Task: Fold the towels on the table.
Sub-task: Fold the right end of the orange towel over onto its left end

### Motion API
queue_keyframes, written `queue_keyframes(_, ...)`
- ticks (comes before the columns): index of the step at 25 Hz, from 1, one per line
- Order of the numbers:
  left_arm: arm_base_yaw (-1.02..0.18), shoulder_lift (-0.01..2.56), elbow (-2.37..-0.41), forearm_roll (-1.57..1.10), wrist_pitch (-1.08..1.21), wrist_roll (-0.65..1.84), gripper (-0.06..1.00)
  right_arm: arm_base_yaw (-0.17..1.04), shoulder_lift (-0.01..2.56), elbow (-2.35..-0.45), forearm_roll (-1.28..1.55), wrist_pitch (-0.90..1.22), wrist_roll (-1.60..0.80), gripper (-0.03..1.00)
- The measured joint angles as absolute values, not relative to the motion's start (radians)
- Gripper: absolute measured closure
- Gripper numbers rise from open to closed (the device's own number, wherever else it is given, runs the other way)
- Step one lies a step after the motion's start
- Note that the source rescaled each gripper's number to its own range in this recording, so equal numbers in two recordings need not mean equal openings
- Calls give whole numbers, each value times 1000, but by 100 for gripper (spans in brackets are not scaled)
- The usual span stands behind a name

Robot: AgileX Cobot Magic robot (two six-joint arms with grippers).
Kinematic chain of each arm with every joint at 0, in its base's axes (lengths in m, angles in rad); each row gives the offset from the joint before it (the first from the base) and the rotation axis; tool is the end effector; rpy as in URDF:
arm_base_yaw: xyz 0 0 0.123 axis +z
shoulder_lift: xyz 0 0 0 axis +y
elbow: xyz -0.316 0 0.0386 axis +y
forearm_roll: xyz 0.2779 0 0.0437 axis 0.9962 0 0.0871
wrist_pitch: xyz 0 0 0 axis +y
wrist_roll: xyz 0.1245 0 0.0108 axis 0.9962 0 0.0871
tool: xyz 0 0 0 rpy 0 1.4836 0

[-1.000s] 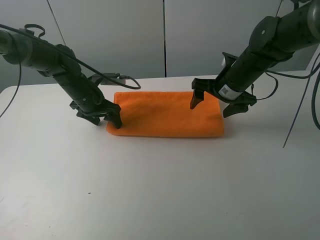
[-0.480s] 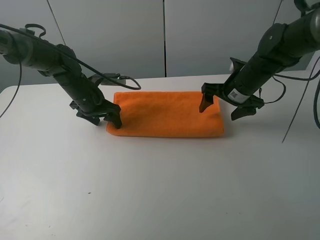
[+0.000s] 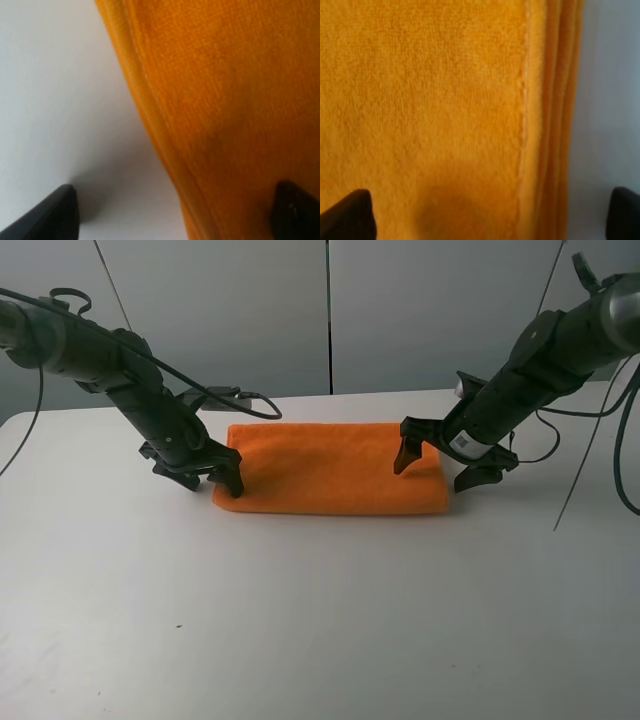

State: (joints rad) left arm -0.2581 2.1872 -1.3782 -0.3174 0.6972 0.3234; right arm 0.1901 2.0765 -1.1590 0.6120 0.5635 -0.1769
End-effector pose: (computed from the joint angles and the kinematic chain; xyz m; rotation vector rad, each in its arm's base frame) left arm 0.4375 -0.1414 0.0671 0.5206 2.9210 -0.3229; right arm 0.4065 0.1173 0.0718 0.1855 2.9186 0.5474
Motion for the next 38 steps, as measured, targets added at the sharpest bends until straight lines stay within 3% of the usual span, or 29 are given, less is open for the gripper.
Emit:
queue_keyframes(16,-258,2187,-1378,-325,698,323,-5,190,2107,-1163,1011,598,-489,-3)
queue_keyframes(33,-258,2187,-1378,-327,699,323,-5,190,2107,-1163,1112,602,-583,-3)
queue_keyframes(35,-258,2187,-1378,-327,699,323,-5,190,2107,-1163,1112,602,-583,7)
queue_keyframes(36,-258,2187,-1378,-327,699,323,-5,190,2107,-1163,1112,602,-583,19)
queue_keyframes(38,-258,2187,-1378,-327,699,323,-5,190,2107,-1163,1112,602,-585,57)
